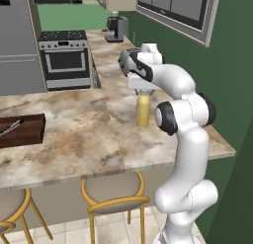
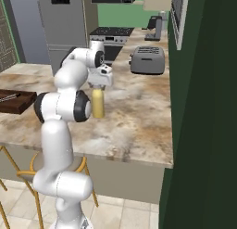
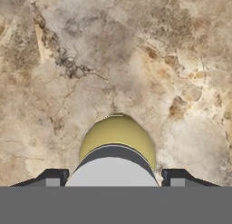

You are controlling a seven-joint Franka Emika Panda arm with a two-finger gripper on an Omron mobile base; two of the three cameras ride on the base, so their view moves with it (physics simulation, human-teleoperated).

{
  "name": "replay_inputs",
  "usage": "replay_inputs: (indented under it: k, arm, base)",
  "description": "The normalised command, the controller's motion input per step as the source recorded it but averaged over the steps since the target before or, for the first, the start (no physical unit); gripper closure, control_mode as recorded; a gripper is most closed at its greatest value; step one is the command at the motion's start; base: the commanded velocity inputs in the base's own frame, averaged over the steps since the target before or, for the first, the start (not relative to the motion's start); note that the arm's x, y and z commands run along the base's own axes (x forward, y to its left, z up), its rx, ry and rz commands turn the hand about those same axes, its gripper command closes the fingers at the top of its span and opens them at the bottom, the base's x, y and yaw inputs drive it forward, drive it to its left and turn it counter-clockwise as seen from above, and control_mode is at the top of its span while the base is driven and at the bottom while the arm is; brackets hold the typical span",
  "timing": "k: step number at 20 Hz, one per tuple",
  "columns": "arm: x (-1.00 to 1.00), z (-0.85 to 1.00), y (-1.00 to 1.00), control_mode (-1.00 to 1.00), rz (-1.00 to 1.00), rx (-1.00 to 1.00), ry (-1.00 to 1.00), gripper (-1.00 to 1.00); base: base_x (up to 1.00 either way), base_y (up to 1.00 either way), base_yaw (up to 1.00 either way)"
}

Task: Place the drinks on the dining counter in a tight cluster.

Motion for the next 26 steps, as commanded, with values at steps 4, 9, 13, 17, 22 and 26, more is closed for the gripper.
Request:
replay_inputs:
  k: [4, 9, 13, 17, 22, 26]
  arm:
    - [-1.0, 0.54, 0.0, -1.0, 0.02, 0.0, -0.03, 1.0]
    - [-1.0, 0.54, 0.0, -1.0, 0.03, 0.0, -0.03, 1.0]
    - [-1.0, 0.86, 0.0, -1.0, 0.06, 0.0, 0.0, 1.0]
    - [-1.0, 0.79, 0.0, -1.0, 0.08, 0.0, 0.0, 1.0]
    - [-0.94, 0.48, 0.0, -1.0, 0.06, 0.0, 0.01, 1.0]
    - [-0.58, -0.09, 0.0, -1.0, 0.0, 0.0, 0.03, 1.0]
  base:
    - [0.0, 0.0, 0.0]
    - [0.0, 0.0, 0.0]
    - [0.0, 0.0, 0.0]
    - [0.0, 0.0, 0.0]
    - [0.0, 0.0, 0.0]
    - [0.0, 0.0, 0.0]
